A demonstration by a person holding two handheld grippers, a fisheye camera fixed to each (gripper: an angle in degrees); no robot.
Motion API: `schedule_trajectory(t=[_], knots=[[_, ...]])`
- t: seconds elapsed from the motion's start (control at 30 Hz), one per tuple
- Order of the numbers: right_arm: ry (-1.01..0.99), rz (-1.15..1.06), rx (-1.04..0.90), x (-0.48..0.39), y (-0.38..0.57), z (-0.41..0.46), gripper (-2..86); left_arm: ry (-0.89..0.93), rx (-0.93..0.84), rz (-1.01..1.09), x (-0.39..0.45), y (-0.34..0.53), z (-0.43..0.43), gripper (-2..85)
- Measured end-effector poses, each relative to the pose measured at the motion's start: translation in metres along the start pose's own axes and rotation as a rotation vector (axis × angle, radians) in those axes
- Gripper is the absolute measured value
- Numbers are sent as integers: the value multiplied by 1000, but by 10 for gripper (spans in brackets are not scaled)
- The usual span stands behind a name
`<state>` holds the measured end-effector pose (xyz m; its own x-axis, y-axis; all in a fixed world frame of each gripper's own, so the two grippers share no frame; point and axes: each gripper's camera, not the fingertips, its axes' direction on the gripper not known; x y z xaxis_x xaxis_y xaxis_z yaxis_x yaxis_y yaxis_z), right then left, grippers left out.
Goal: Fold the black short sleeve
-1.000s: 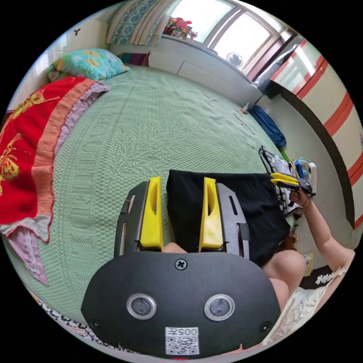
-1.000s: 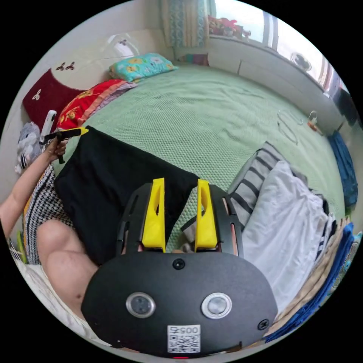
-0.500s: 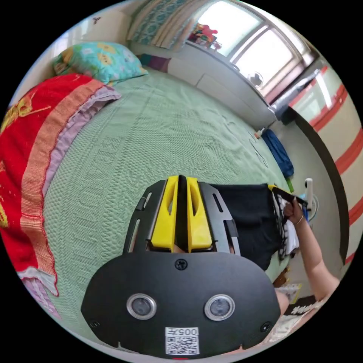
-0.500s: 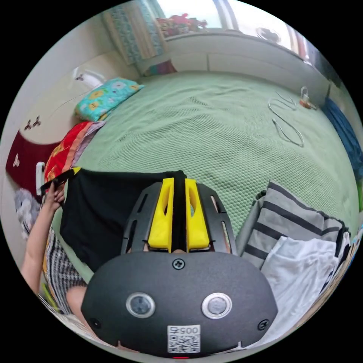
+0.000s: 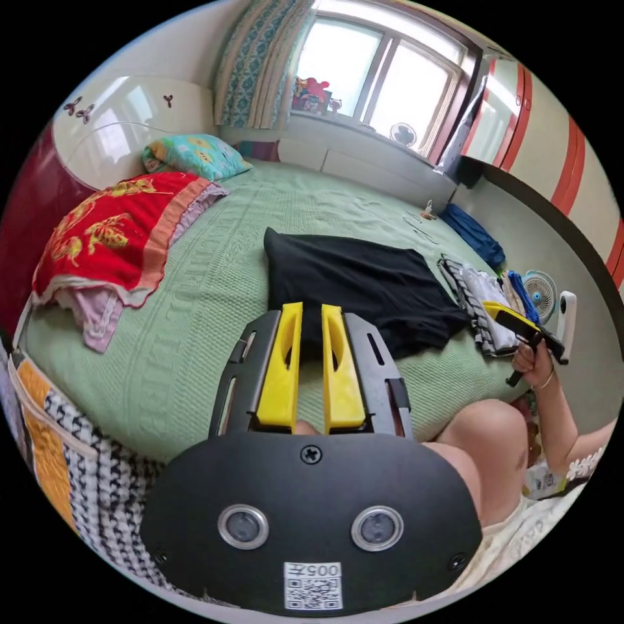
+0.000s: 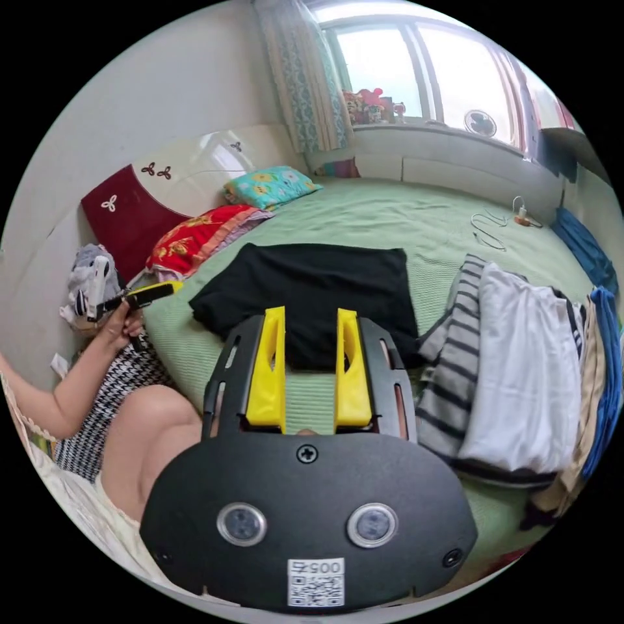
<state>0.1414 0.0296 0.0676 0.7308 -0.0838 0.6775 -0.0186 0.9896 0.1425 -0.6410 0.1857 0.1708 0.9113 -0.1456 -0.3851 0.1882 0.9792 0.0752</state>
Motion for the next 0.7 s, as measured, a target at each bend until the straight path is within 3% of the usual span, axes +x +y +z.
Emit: schedule_trajectory(t=[0.27,0.37,0.5,0.7], knots=[[-42,-117,59,-150,6,-37,108,7,115,-2,17,22,-103,100],[-41,-168,32,-183,14,-24,109,27,98,-57,-5,23,-92,133],[12,-253,27,-213,29,7,105,7,134,-199,-55,28,-56,97],[47,-537,-42,-267,33,82,106,16,166,-188,-99,0,-9,78]])
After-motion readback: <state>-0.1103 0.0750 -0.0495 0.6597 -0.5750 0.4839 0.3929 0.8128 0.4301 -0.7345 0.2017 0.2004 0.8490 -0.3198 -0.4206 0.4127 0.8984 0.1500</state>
